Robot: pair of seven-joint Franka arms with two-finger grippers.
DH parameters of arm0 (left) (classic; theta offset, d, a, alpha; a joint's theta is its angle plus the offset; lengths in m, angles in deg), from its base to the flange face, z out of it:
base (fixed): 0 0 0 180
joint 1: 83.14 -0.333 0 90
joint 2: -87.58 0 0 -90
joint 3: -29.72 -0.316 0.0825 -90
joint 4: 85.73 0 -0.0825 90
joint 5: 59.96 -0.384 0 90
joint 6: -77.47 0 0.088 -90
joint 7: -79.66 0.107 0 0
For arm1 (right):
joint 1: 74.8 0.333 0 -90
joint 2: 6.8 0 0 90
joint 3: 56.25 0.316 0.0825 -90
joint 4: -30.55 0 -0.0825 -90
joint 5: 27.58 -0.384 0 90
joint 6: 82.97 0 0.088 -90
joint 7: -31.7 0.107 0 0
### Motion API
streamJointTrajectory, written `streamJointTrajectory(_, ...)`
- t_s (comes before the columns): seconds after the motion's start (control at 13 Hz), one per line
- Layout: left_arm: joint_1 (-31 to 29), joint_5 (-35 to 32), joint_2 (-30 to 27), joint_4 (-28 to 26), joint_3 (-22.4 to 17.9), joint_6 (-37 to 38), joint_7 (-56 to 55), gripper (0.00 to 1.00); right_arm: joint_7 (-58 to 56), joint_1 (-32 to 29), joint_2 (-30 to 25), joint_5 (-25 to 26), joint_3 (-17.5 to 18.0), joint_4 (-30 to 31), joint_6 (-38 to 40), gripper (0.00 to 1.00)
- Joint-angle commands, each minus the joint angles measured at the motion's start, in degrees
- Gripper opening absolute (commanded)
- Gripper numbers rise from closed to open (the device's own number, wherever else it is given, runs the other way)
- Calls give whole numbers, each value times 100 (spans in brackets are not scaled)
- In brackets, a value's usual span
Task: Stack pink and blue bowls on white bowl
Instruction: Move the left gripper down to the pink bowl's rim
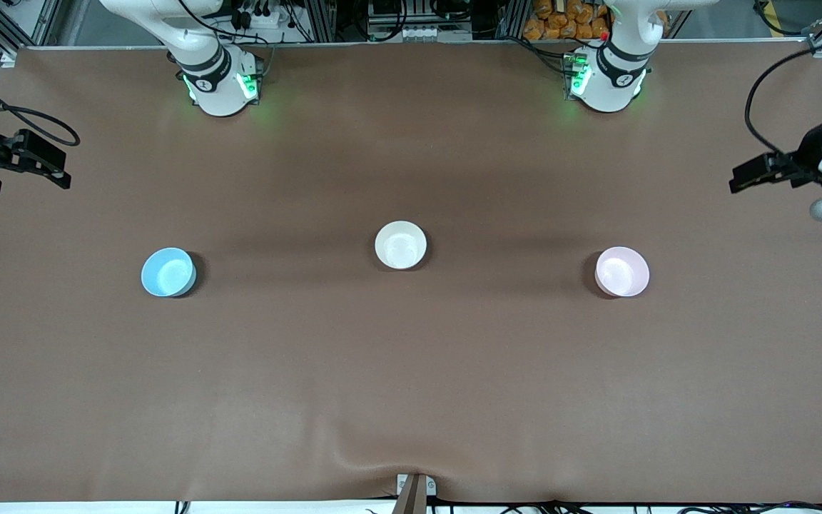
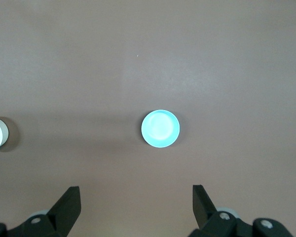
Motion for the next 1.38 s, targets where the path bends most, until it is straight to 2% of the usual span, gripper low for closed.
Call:
streamJointTrajectory(0.0,-59,6,-108,-511,9,-547,155,100,-27,-97,-35,-98,48,-14,4,100)
streamJointTrajectory(0.69,-226,-2,-12,-1864,9,-2682,172,100,-27,-106,-35,-98,48,-14,-5,100)
streamJointTrajectory(1.3,-234,6,480,-1927,9,-3063,172,100,-27,-106,-35,-98,48,-14,4,100)
